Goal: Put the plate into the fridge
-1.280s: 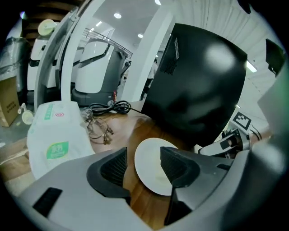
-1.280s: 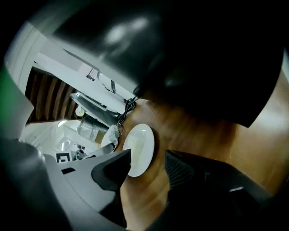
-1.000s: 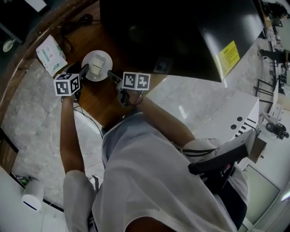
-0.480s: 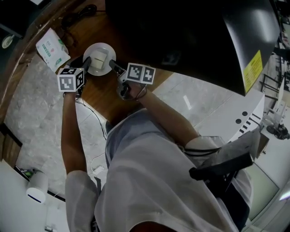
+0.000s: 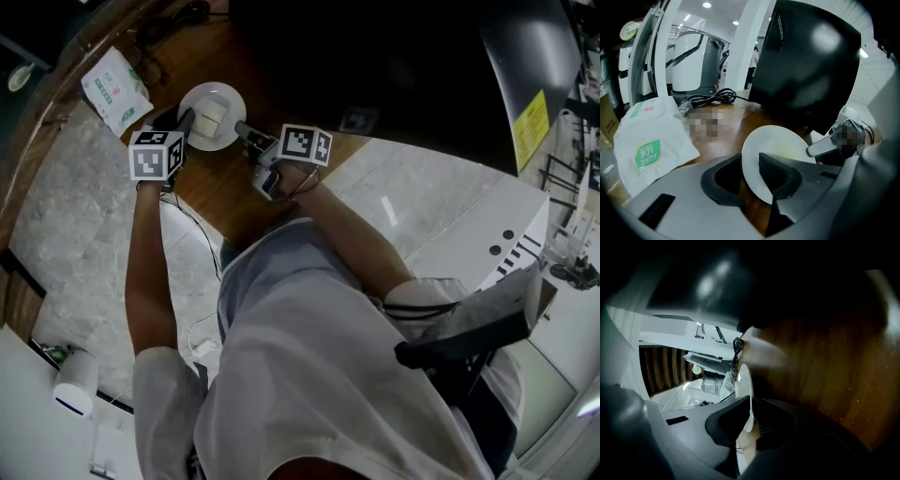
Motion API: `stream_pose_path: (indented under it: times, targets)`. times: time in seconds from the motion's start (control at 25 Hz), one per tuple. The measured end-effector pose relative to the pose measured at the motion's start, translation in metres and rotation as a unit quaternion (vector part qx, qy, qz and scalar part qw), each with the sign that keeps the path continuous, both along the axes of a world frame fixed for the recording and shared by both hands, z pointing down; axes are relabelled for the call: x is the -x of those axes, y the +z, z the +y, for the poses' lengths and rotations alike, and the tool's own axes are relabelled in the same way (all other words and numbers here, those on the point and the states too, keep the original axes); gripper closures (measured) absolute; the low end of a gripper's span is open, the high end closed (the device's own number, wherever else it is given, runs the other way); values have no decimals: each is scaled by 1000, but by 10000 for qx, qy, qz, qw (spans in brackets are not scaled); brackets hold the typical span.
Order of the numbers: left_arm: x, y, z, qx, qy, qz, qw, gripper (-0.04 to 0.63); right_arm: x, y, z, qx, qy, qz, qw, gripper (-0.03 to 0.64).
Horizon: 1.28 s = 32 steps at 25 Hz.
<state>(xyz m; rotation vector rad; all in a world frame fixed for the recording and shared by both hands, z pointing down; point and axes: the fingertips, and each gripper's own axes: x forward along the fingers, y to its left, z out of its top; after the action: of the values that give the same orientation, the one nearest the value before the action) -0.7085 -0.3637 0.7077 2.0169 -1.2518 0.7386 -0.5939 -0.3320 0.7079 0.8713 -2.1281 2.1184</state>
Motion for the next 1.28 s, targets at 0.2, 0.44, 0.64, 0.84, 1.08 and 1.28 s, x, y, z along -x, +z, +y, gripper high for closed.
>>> stream_pose_path:
  times: [0.2, 0.44, 0.64, 0.84, 1.08, 1.28]
  targets:
    - [7, 2, 23, 83, -62, 82, 9999, 465, 9, 1, 24, -26, -332, -93, 9994, 591]
    - [9, -5, 58, -76, -45, 11, 10000, 464, 10, -6, 58, -99, -491, -63, 9987, 594]
    - [7, -15, 96, -203, -256, 101, 9994, 465, 7, -23, 92, -294, -688, -10, 9972, 595]
    - [3, -20, 137, -219, -553, 461, 9972, 466, 2, -35, 129, -493, -922, 38, 9945, 595]
    - [-13, -32, 175, -325, -663, 537, 9958, 472, -17, -44, 161, -590, -1070, 47, 9925, 595]
    - [-31, -46, 197, -418, -875, 679, 9930, 483, -38, -54, 178, -736, -1236, 54, 9896, 595]
